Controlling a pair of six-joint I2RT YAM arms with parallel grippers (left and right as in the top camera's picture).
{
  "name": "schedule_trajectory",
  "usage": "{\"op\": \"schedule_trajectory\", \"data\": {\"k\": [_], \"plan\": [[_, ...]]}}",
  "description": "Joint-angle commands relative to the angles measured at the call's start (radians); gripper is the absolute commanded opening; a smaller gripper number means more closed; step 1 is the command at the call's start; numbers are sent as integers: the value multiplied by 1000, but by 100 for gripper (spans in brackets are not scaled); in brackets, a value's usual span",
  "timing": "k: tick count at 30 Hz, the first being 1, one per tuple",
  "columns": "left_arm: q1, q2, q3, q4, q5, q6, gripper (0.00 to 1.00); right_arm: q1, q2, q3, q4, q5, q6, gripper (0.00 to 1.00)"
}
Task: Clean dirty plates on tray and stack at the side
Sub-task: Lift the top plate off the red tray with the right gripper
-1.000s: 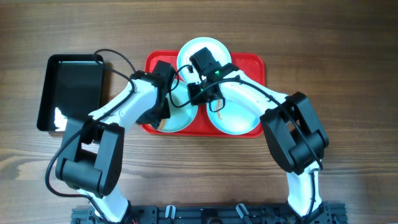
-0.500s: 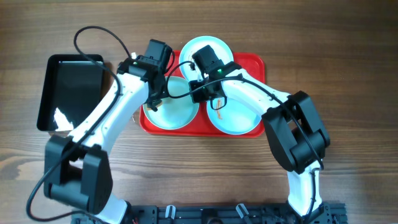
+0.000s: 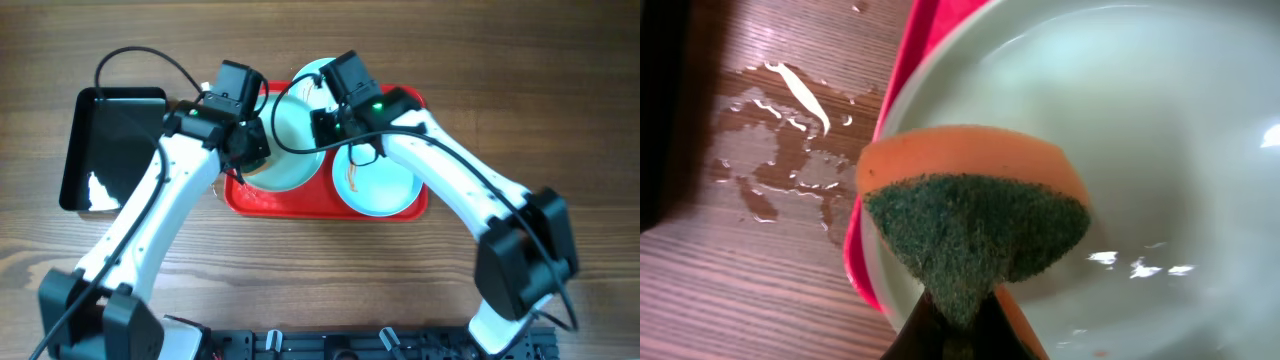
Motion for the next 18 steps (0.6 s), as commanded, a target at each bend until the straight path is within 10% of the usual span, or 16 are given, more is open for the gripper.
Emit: {"op": "schedule_trajectory", "data": {"k": [1, 18], "plan": [[8, -55, 16, -16, 14, -10, 4, -3, -61, 21, -50, 244, -15, 4], [8, -33, 14, -6, 64, -10, 4, 121, -63, 23, -140, 836, -69, 4]]}}
